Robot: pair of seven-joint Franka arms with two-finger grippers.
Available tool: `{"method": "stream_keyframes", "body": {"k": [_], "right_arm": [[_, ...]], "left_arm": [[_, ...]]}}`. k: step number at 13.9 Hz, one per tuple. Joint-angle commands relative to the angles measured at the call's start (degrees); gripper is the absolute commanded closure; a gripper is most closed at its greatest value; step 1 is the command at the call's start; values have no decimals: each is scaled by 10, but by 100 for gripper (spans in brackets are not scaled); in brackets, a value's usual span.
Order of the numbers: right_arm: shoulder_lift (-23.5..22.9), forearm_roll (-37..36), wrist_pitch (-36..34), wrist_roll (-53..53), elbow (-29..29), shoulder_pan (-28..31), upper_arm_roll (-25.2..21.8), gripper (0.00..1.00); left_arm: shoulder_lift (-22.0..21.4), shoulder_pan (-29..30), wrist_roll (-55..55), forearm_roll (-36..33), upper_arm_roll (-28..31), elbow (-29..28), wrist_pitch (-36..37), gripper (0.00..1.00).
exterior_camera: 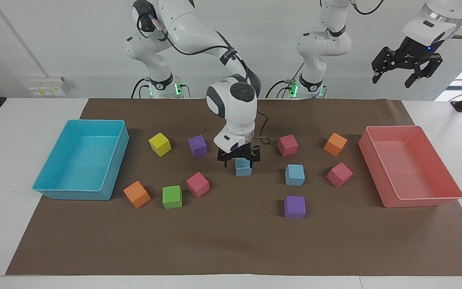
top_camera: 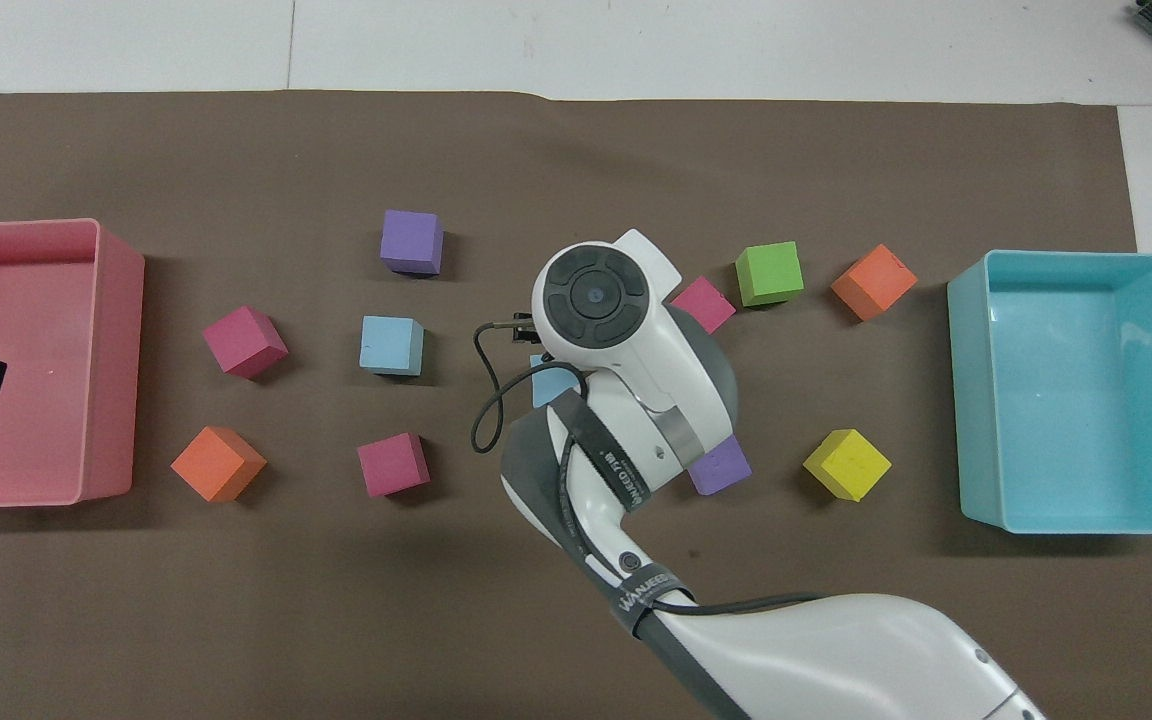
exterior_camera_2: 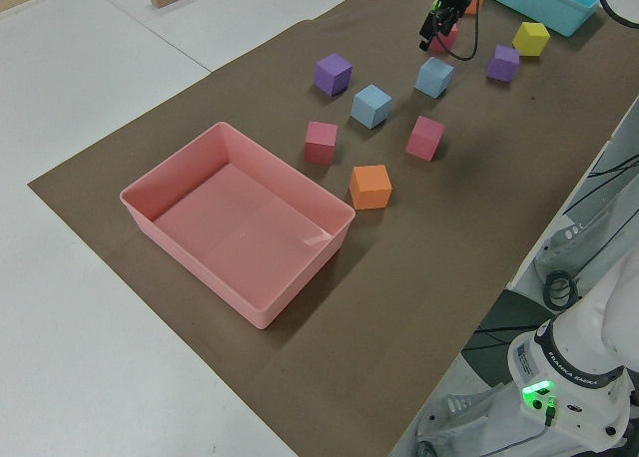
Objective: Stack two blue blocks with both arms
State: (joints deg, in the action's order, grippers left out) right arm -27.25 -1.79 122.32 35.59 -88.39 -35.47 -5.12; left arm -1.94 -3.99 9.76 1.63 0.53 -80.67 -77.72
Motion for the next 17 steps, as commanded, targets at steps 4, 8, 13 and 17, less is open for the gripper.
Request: {"method": "stream_keyframes", "body": {"k": [4,8,13,17], "right_arm": [[83,-13,-45,-83,-18,92,7,0],[126,-13,-94,-122,-16,124,6,0],[178,-13,-137,-168,-16,165,7,0],[186,60,-145,-255,-35,199,9,0]], "left_arm": [[1,-61,-78,3,1,-83,-101,0],[4,-94,-108,2,1,-156,-190,0],[32,-120,-147,-3,0,-209,-279,0],[94,-149,-190,-4,1,-210,-350,0]]}}
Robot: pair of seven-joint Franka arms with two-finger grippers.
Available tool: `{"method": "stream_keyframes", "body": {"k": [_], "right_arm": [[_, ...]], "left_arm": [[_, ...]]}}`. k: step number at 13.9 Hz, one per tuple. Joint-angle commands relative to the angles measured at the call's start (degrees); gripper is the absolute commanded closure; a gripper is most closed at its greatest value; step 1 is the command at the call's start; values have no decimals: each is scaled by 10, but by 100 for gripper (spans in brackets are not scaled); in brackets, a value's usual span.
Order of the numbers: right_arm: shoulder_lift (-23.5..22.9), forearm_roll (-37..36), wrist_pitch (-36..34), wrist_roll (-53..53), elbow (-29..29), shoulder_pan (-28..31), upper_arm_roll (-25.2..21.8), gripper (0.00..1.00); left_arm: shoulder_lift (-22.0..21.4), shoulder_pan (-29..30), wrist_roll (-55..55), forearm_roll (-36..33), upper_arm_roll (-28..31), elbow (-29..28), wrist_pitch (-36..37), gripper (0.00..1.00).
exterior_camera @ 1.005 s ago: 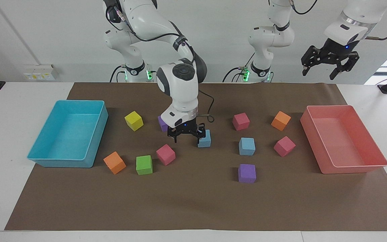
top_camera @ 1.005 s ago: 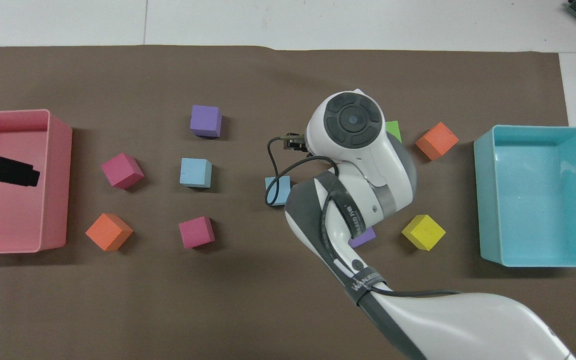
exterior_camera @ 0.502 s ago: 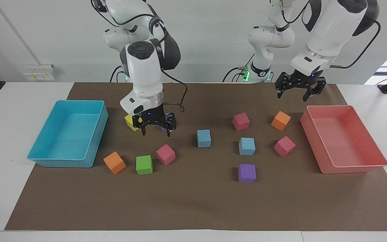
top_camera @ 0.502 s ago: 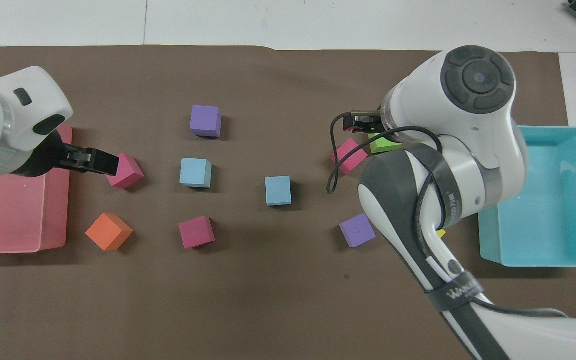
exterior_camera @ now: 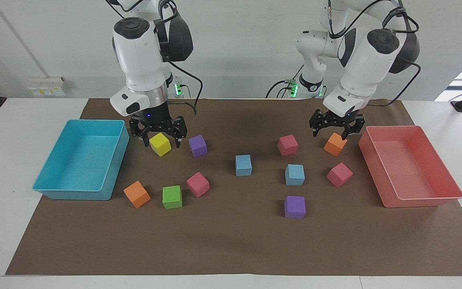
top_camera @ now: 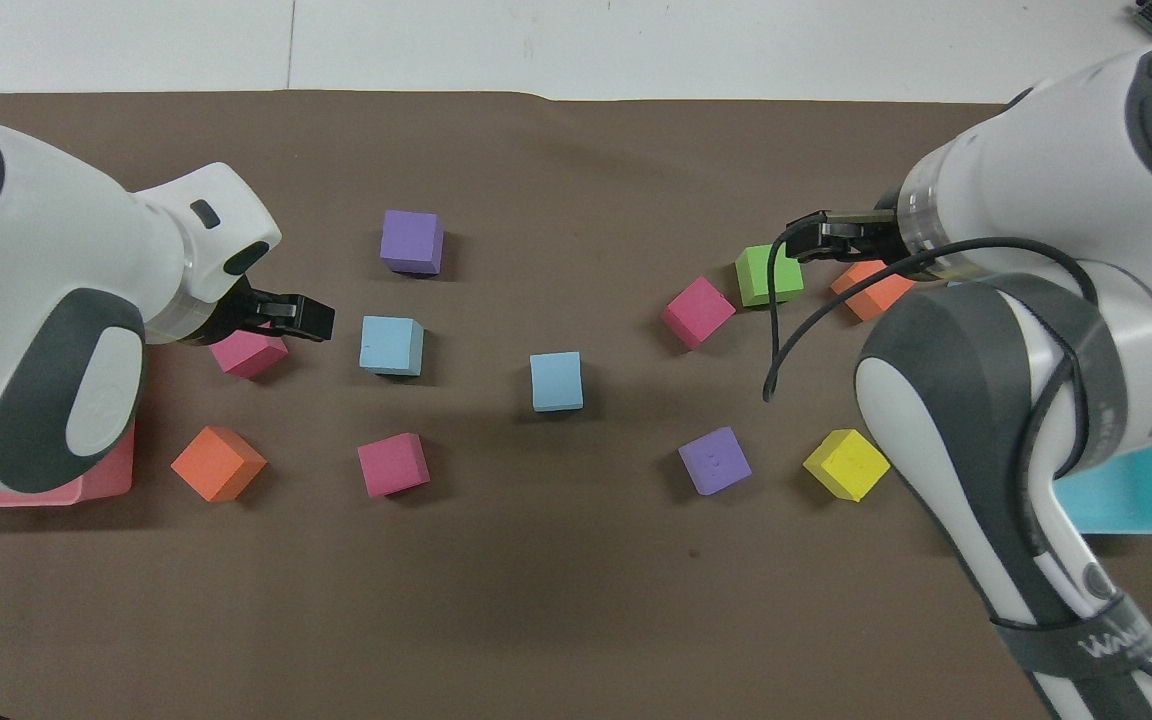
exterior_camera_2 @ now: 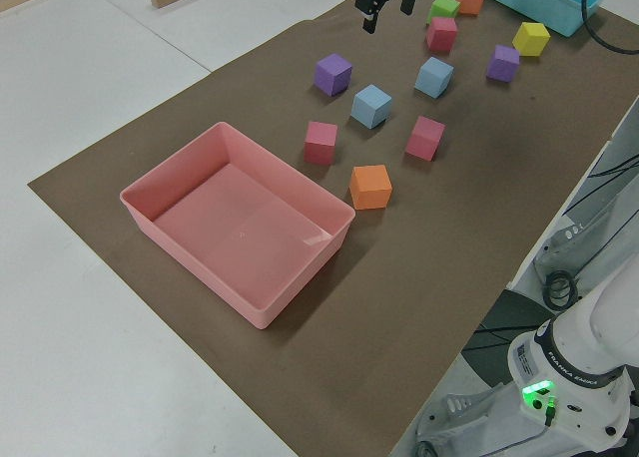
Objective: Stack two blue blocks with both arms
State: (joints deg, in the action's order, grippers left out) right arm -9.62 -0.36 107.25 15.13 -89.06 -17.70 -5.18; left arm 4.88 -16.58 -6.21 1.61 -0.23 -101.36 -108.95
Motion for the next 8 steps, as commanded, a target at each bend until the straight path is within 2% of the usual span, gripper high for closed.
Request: {"method": "stream_keyframes", "body": {"k": [1,4,8], "right_arm": [[9,99,7,-74,-38,31,9,0],[5,200,56,-103,-92,27,10,0],[1,296,89,-119,-142,7,11,0]], "left_arm": [[41,-31,-47,-13,8,-3,-54,0],[88,-51,-114,-27,8,-4,-123,0],[113,-59,-121,-42,8,-19,-154,0]]}}
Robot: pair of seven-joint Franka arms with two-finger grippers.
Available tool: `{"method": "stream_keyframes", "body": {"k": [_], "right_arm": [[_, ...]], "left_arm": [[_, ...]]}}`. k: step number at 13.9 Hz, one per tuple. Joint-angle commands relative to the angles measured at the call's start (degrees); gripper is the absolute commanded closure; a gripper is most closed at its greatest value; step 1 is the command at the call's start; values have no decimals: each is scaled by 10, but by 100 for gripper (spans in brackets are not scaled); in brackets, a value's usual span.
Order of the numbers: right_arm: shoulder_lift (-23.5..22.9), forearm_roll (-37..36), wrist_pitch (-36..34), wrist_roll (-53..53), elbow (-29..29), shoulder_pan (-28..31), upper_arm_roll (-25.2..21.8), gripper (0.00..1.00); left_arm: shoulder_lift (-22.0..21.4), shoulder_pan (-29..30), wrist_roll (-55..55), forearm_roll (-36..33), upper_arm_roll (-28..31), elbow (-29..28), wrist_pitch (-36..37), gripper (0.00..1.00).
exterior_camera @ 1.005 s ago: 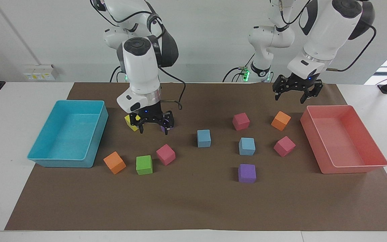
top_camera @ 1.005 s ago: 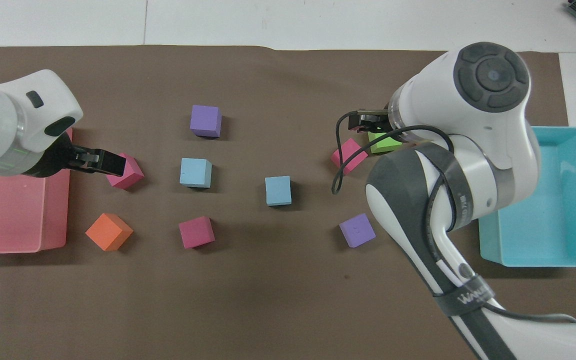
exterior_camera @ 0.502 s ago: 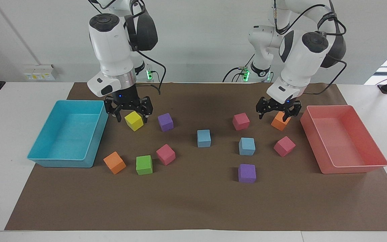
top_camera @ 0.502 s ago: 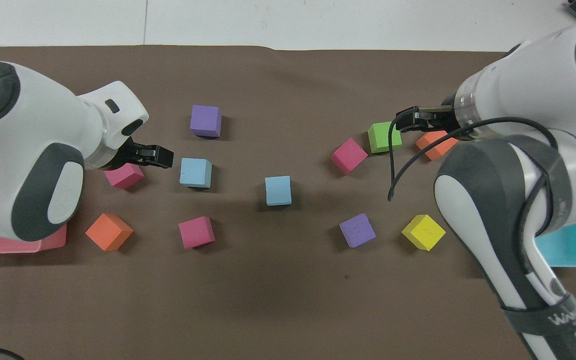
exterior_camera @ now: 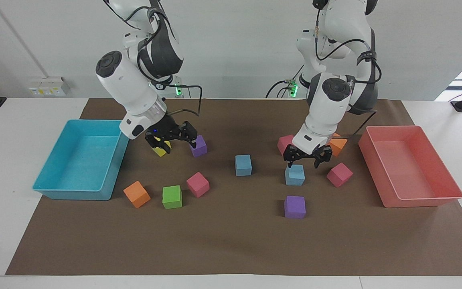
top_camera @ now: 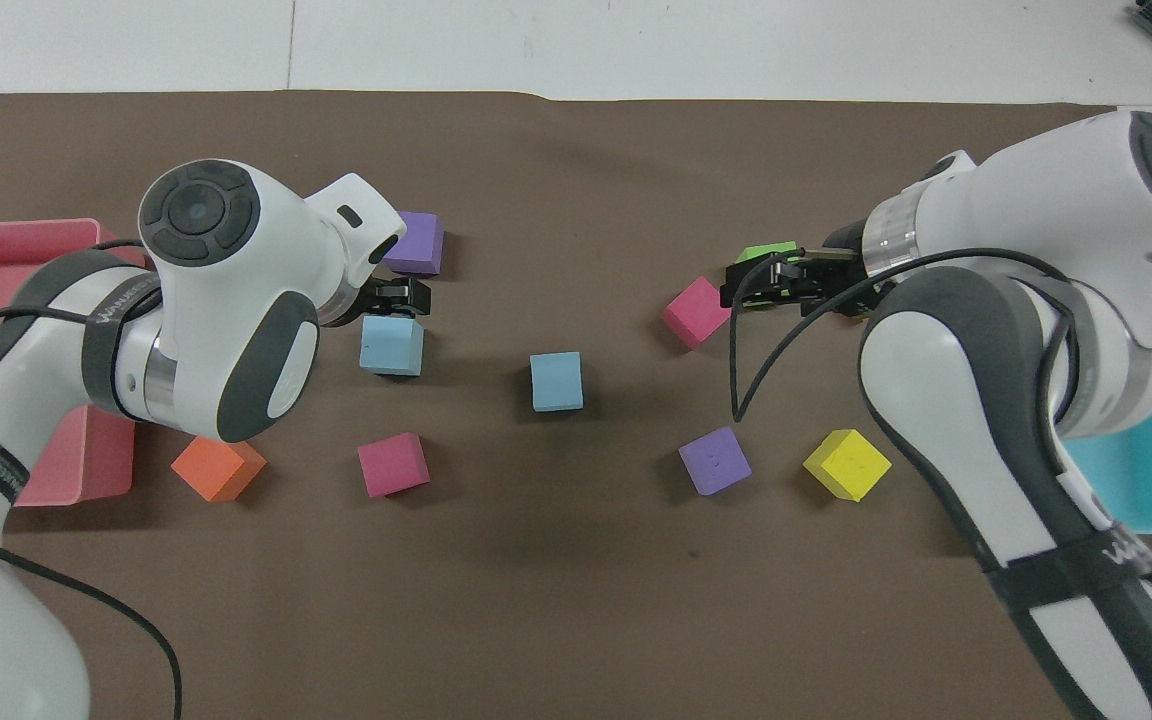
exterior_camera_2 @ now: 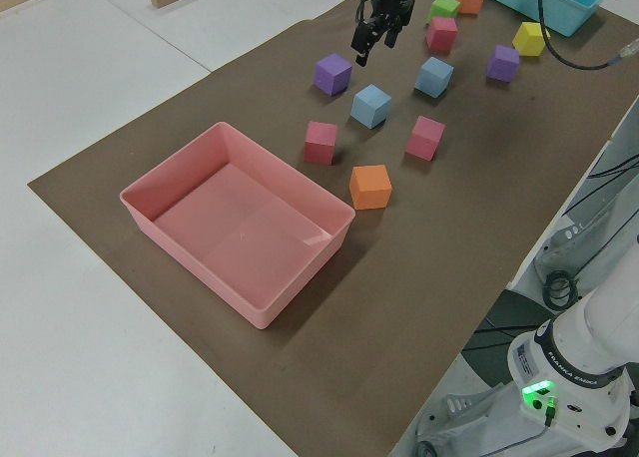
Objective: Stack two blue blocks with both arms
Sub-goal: 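Grasp the blue cube with the left gripper while the right gripper approaches center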
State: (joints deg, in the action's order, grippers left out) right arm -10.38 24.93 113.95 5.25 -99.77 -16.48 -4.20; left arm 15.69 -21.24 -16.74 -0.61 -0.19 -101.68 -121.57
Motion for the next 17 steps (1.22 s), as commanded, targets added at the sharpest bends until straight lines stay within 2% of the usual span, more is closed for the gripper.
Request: {"method": "stream_keyframes", "body": {"k": [1,4,5,7,10,14,17], "right_arm": [[6,65,30,-30,-48,-8,2,11],[5,94,87,-39,-87,-35,2,55],[0,103,91,-39,-90,-39,3,67],[-10,118,94,-47,-98,-40,3,100],[-22,120,94,-62,-103,-39,3,100],[-47,231,143,-149,-146,-50,4,100],[-66,274,159,-167,-152,-64,4,100]], "left_arm": [[4,-13,-15,-19,8,-38,-55,0],[6,-13,-20,-19,8,-67,-95,0],[6,-12,-22,-20,8,-76,-102,0],[0,-11,-22,-19,8,-103,-132,0],[-1,-11,-22,-19,8,-113,-145,0],[7,-13,-23,-19,8,-134,-180,0],[7,-13,-22,-20,8,-141,-180,0]]}}
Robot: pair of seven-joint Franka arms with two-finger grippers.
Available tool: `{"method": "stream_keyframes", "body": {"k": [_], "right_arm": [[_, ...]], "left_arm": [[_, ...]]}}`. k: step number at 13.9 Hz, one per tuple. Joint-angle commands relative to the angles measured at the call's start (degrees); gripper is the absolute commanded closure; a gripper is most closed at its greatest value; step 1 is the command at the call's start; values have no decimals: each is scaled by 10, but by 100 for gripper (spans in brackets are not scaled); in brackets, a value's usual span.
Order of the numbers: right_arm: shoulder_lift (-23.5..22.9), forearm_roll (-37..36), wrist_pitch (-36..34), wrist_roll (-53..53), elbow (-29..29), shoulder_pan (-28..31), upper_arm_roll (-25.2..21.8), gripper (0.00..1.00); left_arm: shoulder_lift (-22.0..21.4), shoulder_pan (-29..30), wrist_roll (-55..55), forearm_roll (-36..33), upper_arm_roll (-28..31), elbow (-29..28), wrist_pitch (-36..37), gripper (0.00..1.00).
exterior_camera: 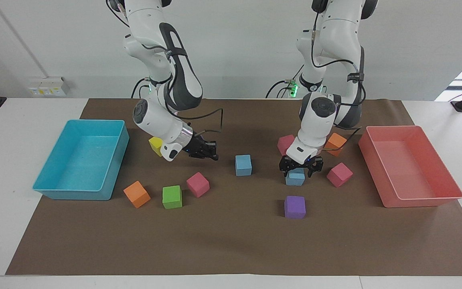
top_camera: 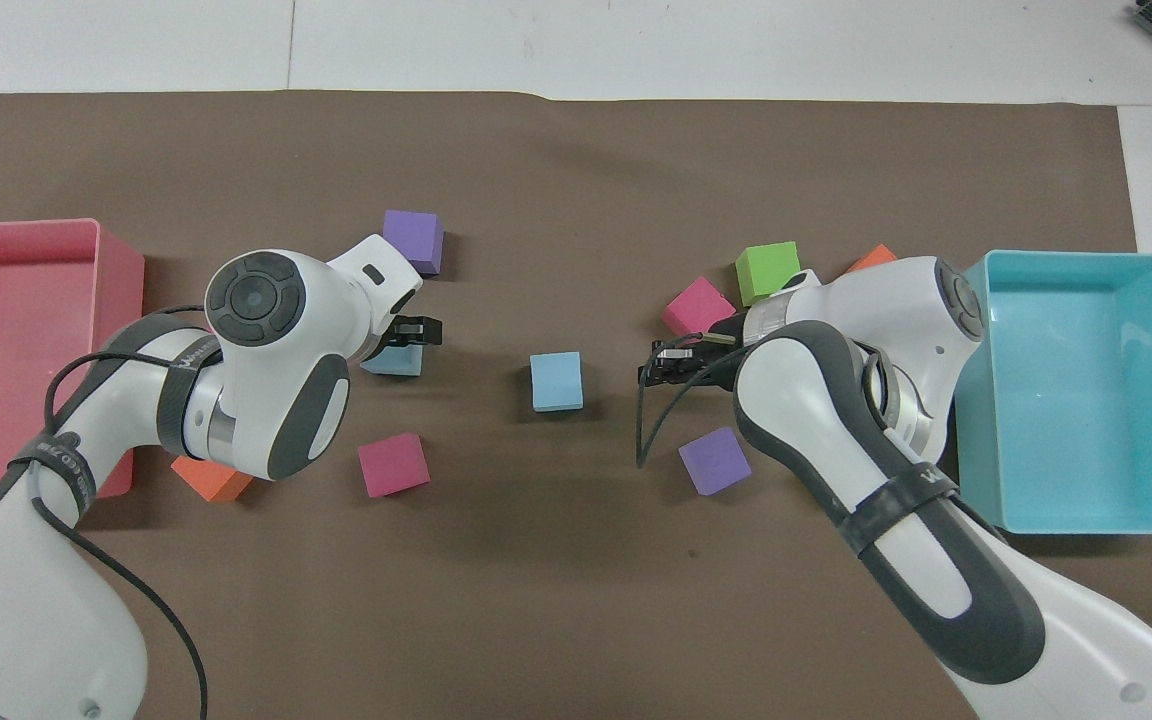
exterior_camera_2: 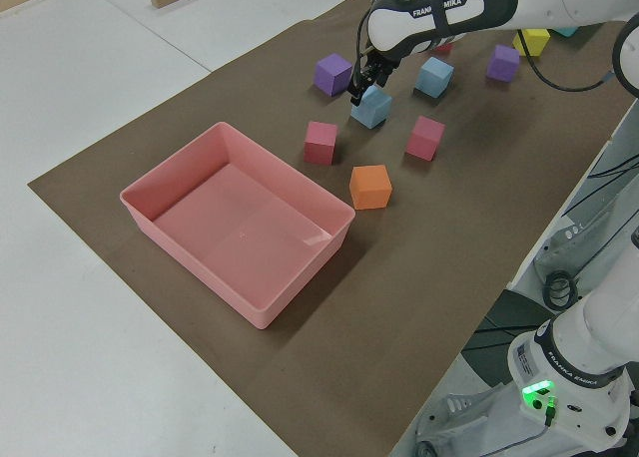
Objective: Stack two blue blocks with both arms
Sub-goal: 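Grasp the blue cube with the left gripper while the right gripper approaches center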
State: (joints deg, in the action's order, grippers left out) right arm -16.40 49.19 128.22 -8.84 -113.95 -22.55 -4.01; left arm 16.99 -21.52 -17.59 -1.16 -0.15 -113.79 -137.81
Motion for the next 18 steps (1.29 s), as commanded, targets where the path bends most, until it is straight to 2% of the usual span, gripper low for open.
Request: {"method": "stream_keyframes", "body": {"k": [1,5,9,12,14,18], "right_arm": [[-8,54,18,-36,-11,-3,2,100],[-24,126,19,-98,-28,-4,2,100],[-30,141,19,-127,-32,-3,2,100],[-31,146,16,-129,-33,-1,2,100],[-42,200,19,-159,-36,-9,2,100],[-44,205,21,-166,-35,-7,2,100]], "left_arm": [[-6,-12,-14,-15,8,-23,-19,0],[-8,-12,-14,-15,7,-30,-19,0],[-5,-11,-8,-15,8,-29,-55,0],[8,-12,-3,-17,8,-28,-57,0],[8,-12,-3,-16,8,-28,-55,0],[8,-12,-3,-17,8,-28,-50,0]]}}
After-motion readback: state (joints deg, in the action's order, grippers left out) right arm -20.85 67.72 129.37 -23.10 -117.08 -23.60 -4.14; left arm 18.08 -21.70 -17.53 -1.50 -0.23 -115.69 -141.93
